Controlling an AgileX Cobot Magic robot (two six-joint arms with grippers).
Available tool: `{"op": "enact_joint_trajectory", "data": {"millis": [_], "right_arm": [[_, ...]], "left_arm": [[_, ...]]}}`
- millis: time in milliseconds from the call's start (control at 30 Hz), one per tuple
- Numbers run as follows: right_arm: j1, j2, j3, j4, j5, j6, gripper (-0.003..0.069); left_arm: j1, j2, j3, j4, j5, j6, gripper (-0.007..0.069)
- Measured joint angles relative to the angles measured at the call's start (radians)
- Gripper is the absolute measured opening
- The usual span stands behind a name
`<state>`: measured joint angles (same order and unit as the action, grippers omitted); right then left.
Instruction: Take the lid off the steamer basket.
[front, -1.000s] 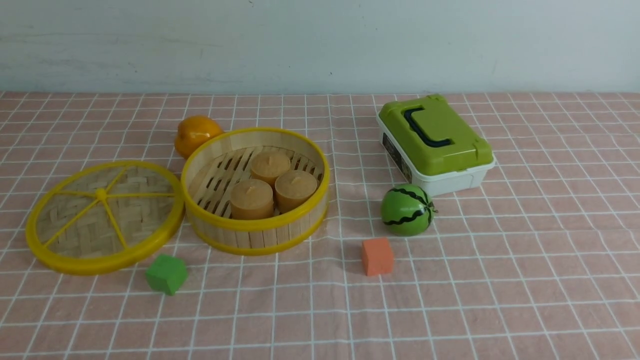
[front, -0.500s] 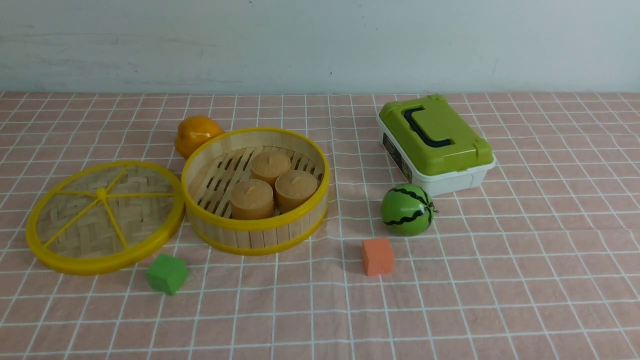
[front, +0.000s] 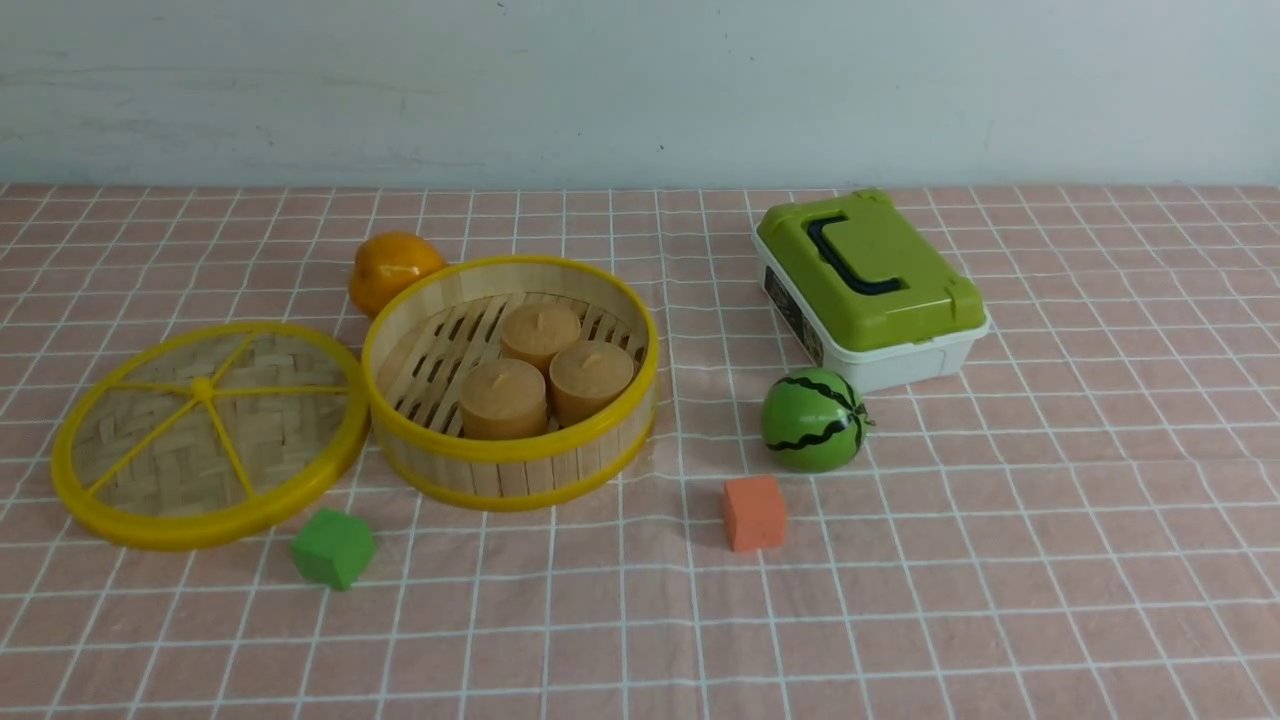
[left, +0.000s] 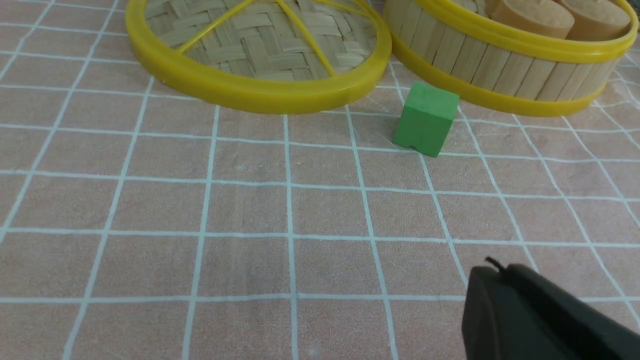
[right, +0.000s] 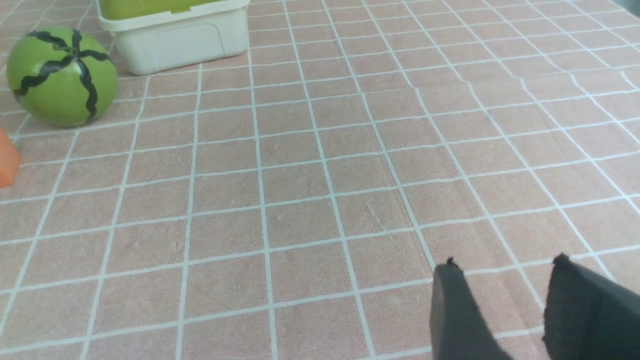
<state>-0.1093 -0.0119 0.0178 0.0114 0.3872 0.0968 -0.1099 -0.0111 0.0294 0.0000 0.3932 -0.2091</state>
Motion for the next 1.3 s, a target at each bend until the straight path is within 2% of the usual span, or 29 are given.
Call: {"op": "enact_joint_trajectory", "data": {"millis": [1300], "right_arm": [[0.0,0.0,0.0,0.0,0.0,0.0,0.0241]], "left_arm": [[0.0,0.0,0.0,0.0,0.002,0.0,0.0013]]}}
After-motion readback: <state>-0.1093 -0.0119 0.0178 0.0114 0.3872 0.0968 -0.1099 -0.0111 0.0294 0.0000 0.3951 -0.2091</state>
